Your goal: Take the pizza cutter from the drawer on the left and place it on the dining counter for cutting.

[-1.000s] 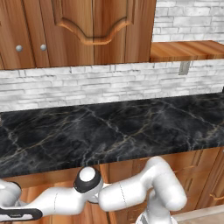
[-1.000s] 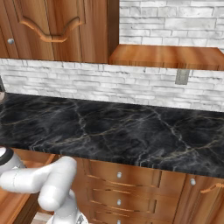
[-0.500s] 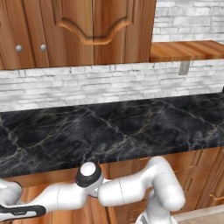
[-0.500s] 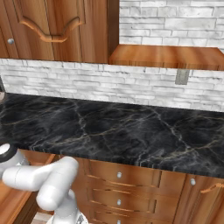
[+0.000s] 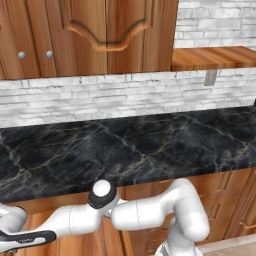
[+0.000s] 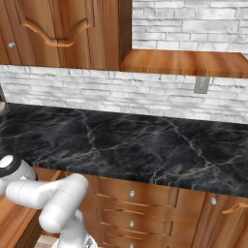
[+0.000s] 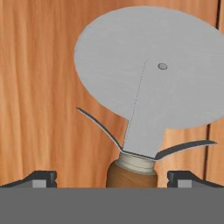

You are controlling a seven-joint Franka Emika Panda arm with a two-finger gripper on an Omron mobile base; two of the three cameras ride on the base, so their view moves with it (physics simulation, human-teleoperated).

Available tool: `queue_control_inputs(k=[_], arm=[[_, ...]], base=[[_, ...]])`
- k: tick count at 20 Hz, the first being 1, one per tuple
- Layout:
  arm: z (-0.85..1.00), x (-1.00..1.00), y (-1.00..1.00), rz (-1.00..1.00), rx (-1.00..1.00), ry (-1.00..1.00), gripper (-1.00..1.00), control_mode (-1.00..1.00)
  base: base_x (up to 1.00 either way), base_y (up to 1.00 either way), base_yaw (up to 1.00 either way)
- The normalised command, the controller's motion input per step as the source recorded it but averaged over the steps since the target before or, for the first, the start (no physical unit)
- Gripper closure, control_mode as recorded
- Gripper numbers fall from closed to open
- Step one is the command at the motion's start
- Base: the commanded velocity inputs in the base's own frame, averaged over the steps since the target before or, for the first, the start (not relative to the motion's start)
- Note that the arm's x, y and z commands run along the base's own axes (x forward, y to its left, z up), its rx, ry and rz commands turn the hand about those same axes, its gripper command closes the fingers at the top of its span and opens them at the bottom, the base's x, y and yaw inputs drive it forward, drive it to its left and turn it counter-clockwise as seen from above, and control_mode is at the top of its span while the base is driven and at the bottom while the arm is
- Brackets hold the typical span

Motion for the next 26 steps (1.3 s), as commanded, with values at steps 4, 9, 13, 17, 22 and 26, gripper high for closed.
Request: queue_control_inputs(k=[4, 9, 13, 17, 22, 26], arm=[[0.0, -0.1, -0.14, 0.0, 0.0, 0.0, -1.0, -1.0], [-0.17, -0.16, -0.04, 0.0, 0.0, -0.06, -1.0, -1.0], [-0.07, -0.31, -0.01, 0.0, 0.0, -0.08, -1.0, -1.0], [-0.1, -0.09, 0.0, -0.01, 0.0, -0.03, -1.0, -1.0], [-0.3, 0.0, -0.01, -0.01, 0.0, 0.0, -1.0, -1.0], [-0.32, 0.0, 0.0, 0.0, 0.0, 0.0, -1.0, -1.0]], base=[[0.0, 0.0, 0.0], [0.0, 0.0, 0.0], [0.0, 0.0, 0.0], [0.0, 0.0, 0.0], [0.0, 0.0, 0.0], [0.0, 0.0, 0.0]])
